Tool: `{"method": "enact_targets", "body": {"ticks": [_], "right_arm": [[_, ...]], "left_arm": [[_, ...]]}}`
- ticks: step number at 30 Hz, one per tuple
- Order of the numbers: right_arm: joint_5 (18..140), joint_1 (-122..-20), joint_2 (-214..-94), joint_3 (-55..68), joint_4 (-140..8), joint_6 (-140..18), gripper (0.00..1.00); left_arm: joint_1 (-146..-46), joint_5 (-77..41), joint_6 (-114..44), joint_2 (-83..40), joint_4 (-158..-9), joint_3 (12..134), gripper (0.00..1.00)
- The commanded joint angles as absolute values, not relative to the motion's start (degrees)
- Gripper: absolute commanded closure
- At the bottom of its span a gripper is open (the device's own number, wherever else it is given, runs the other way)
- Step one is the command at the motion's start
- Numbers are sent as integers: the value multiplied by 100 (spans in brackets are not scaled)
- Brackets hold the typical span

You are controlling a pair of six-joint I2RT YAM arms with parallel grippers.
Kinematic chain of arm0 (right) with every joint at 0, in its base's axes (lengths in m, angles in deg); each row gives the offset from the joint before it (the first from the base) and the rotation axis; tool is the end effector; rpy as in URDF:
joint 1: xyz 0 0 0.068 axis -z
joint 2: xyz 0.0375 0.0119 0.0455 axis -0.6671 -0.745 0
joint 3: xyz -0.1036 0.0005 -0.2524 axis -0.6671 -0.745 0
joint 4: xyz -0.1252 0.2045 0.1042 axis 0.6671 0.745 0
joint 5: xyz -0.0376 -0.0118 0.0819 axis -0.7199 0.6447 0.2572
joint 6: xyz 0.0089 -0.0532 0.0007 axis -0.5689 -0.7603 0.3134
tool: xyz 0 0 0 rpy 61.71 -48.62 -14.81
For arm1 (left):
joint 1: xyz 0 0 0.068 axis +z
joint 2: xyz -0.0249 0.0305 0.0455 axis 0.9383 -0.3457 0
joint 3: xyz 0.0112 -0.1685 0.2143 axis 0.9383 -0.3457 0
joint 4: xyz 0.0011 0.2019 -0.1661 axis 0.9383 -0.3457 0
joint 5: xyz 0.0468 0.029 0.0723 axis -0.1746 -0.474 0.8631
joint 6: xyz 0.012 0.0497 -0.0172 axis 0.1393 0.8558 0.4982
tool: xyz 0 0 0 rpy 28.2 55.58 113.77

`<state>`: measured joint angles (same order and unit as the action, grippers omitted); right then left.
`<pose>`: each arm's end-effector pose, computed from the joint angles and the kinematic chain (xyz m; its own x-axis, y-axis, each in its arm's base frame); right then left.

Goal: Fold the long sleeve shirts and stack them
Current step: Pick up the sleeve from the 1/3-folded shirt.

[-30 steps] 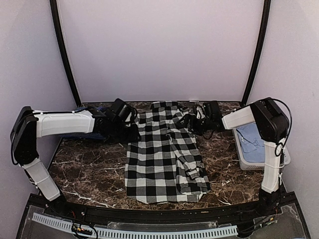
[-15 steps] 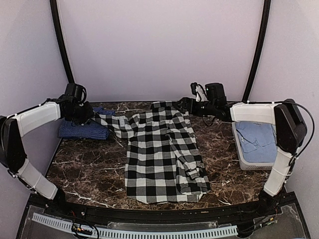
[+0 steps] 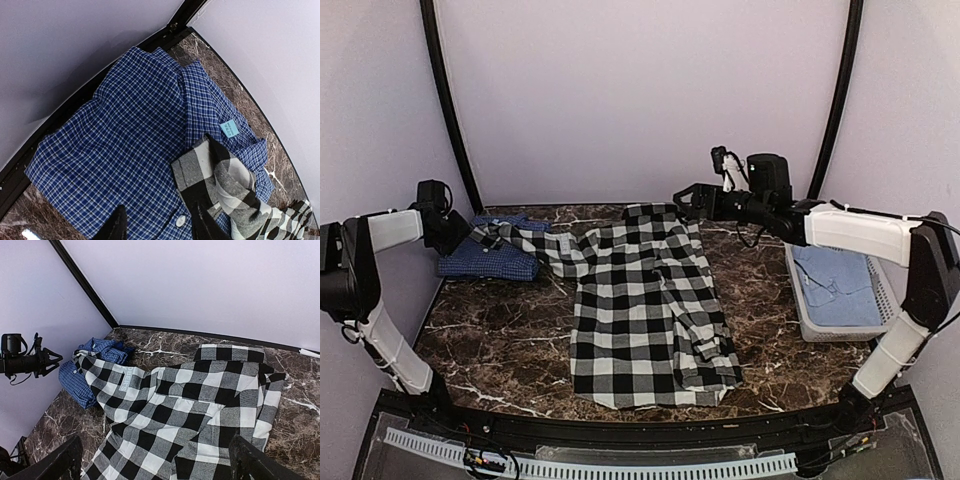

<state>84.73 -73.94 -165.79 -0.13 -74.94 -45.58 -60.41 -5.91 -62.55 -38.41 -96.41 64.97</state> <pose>0.3223 0.2121 0.3023 -0.4837 0.1324 -0.8652 -0.5674 0.7052 0.4251 0.3557 0.0610 0.2439 -0.3547 -0.6963 -0.6240 -0.5588 0.6929 -0.4556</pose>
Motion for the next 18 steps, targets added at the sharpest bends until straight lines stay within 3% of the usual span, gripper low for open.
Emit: {"method": "enact_targets", "body": {"ticks": [1, 18], "right_arm": [[8345, -7469, -16340, -127, -7417, -4699, 1], [8288, -7506, -16190, -194, -7270, -4731, 1]], "left_arm": [[-5825, -1033, -6328, -4003, -8990, 6345, 58], [-5746, -1510, -6650, -4810, -7481, 6242, 59]]}}
